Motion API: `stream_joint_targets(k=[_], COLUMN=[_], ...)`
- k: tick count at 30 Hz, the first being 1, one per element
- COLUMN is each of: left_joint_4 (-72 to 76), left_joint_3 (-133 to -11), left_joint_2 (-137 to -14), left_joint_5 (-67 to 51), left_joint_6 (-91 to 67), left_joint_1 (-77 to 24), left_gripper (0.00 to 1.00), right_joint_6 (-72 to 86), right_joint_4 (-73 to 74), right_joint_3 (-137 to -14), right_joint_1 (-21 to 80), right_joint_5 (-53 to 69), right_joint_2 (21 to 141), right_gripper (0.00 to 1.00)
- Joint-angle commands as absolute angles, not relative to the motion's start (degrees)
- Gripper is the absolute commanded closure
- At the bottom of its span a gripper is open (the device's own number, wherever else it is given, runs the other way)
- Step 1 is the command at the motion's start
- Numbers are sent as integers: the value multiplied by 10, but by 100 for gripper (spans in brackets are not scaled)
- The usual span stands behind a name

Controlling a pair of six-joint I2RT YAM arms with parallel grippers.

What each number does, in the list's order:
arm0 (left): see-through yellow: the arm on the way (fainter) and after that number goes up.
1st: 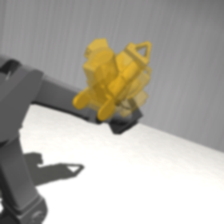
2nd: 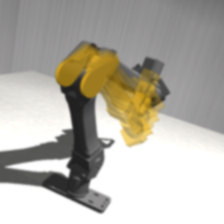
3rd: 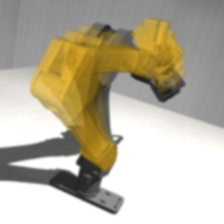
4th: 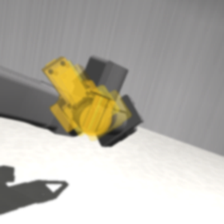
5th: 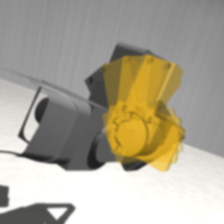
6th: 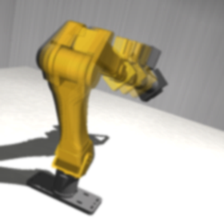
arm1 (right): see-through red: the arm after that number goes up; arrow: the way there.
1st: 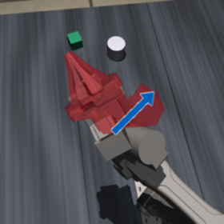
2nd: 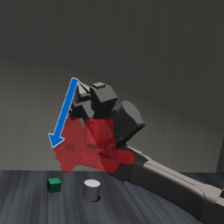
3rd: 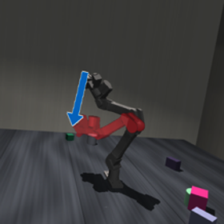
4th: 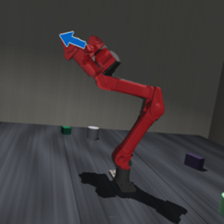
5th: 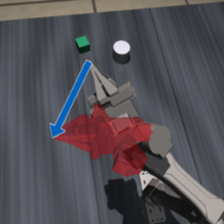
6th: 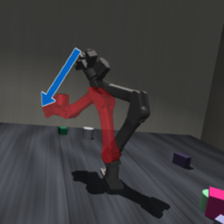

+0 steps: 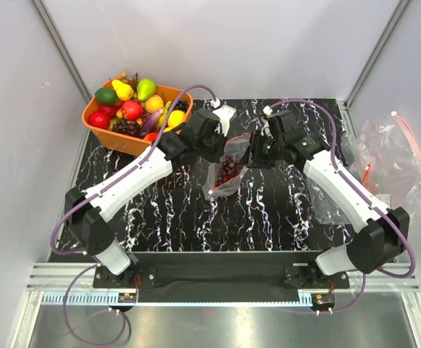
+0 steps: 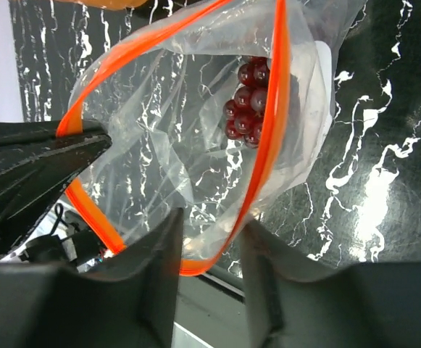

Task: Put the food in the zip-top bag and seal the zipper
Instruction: Adjust the zipper food storage bag at the center of the board.

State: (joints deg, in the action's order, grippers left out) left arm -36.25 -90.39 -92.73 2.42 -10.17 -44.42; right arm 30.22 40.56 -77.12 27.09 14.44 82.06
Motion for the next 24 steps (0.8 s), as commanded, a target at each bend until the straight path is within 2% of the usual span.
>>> stream_joint_targets(k=[1, 4, 8, 9, 16, 24], left_joint_4=[-326, -324, -319, -319, -273, -257], left_joint_3=[-907, -904, -905, -904, -896, -861], left_joint_2=[-900, -901, -902, -900, -911, -900], left_joint_5=[33, 36, 21, 8, -108, -106], left_joint_6=[-111, -111, -109, -109, -127, -147], left_joint_1=[-445, -445, -444, -444, -444, -401], left_gripper=[100, 100, 100, 100, 100, 99], right_joint_6=[305, 311, 308, 302, 265, 263], right_joint_4=[418, 418, 436, 456, 561, 517], right_joint_3=[-766, -755, -758, -772, -895, -893], right_joint_1=[280, 285, 285, 285, 285, 285], right_joint_5=[113, 107, 99, 84, 19, 47], right_joint_2=[814, 808, 789, 784, 783, 834], right_gripper=[61, 72, 97, 100, 100, 100])
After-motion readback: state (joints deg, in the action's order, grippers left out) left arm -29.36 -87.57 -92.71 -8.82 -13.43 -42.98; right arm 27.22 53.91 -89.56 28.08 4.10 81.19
